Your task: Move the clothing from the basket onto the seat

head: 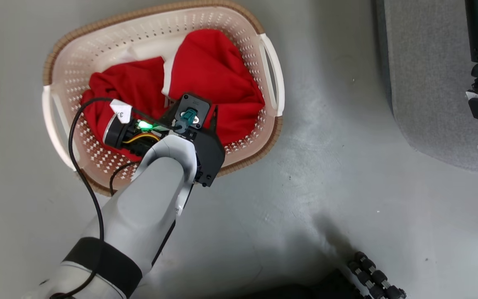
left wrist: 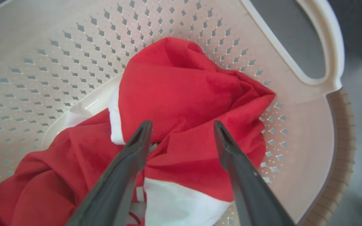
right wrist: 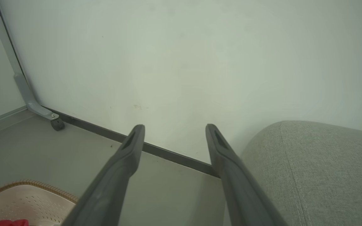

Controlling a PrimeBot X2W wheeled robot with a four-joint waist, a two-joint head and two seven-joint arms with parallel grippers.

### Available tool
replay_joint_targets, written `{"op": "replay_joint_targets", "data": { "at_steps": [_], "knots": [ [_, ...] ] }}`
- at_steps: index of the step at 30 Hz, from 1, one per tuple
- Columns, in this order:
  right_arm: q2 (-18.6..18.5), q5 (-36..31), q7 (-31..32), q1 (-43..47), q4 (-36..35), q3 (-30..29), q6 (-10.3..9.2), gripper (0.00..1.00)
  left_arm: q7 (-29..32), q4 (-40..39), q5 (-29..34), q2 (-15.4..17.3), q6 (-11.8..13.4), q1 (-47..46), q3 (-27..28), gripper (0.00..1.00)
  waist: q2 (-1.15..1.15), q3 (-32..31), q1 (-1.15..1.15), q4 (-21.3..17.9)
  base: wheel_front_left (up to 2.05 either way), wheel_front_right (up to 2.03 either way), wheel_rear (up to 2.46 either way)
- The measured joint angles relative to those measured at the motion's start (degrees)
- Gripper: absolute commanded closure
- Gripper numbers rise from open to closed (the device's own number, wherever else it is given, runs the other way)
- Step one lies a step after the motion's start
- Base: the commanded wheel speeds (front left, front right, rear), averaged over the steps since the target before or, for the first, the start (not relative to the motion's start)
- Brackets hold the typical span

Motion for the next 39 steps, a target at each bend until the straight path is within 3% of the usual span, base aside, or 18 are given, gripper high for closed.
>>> {"op": "replay_joint_targets", "data": {
  "at_steps": [24,25,26,27,39],
  "knots": [
    [0.6,2.87,-0.01,-1.01,-3.23,-0.02,0.0,0.0,12.58,7.54,1.09,-0.01,0.0,-7.08,-1.26,0.0,-0.01,6.53,0.0,-2.25,0.0,0.0,0.0],
    [0.8,2.89,-0.01,-1.01,-3.19,-0.02,0.0,0.0,12.84,7.51,1.04,0.0,0.0,-7.09,-1.29,0.23,-0.01,6.6,0.0,-2.35,0.0,0.0,0.0],
    [1.02,2.9,-0.01,-1.01,-3.11,-0.01,0.0,0.0,13.02,7.47,1.03,0.02,0.0,-7.1,-1.36,0.23,-0.01,6.64,-0.01,-2.46,0.0,0.0,0.0],
    [1.19,2.91,-0.01,-1.01,-3.0,0.0,0.0,0.0,13.14,7.35,1.02,0.03,0.0,-7.1,-1.51,1.0,-0.01,6.67,0.0,-2.56,0.0,0.0,0.0],
    [1.48,3.87,0.0,-1.06,2.76,-0.8,0.0,0.0,9.51,4.04,-0.89,0.11,0.0,-4.42,-2.41,1.0,-0.01,3.51,-0.02,-2.26,0.0,0.0,0.0]
  ]
}}
